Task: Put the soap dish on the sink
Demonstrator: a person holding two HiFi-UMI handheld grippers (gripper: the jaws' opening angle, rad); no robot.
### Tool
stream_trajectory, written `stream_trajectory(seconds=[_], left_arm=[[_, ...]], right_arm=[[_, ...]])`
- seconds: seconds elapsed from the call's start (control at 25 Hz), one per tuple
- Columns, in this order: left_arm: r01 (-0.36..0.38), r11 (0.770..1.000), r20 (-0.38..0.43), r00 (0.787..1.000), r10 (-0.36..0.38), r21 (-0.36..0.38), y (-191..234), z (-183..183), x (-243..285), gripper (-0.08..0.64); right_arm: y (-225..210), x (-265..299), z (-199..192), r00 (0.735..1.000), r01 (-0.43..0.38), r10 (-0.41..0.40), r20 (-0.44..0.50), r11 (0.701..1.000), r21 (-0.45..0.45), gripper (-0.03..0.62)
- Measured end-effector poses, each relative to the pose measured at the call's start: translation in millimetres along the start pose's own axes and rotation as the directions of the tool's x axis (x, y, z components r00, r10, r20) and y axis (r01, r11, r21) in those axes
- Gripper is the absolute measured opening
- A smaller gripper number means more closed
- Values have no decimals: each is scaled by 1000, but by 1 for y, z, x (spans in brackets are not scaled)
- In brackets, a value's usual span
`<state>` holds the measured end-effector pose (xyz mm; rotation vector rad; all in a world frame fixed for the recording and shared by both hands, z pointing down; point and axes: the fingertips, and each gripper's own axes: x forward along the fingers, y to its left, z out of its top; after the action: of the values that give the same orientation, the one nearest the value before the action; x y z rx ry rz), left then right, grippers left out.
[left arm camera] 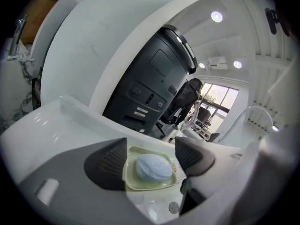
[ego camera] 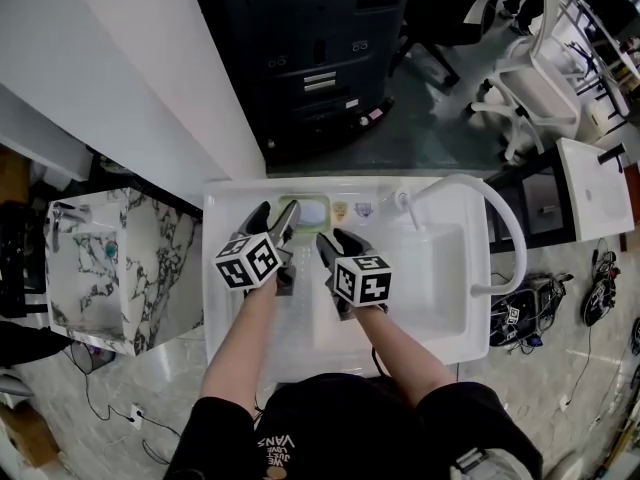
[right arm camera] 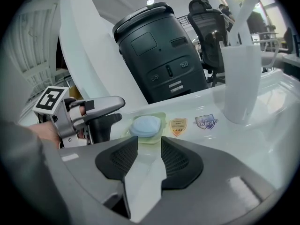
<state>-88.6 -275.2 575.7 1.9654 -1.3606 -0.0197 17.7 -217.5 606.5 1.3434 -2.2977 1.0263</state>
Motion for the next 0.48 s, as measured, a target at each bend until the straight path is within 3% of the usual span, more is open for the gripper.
stream_trajectory(seconds=[0.24,0.32,0.48], left_arm=[[43,999,-11,999,-43,32,-13,-3,-17,345],[50,997,-14,999,-49,55,-17,-6,-24,344],[64,994,-20,998,-63,90,-23,-10,-38,344]], right_arm=[[6,-17,2,999,10,-10,36,1000,-10,150],[7,-24,4,997,33,-31,68,999,-26,50],[11,-38,4,994,61,-56,95,997,-44,38]])
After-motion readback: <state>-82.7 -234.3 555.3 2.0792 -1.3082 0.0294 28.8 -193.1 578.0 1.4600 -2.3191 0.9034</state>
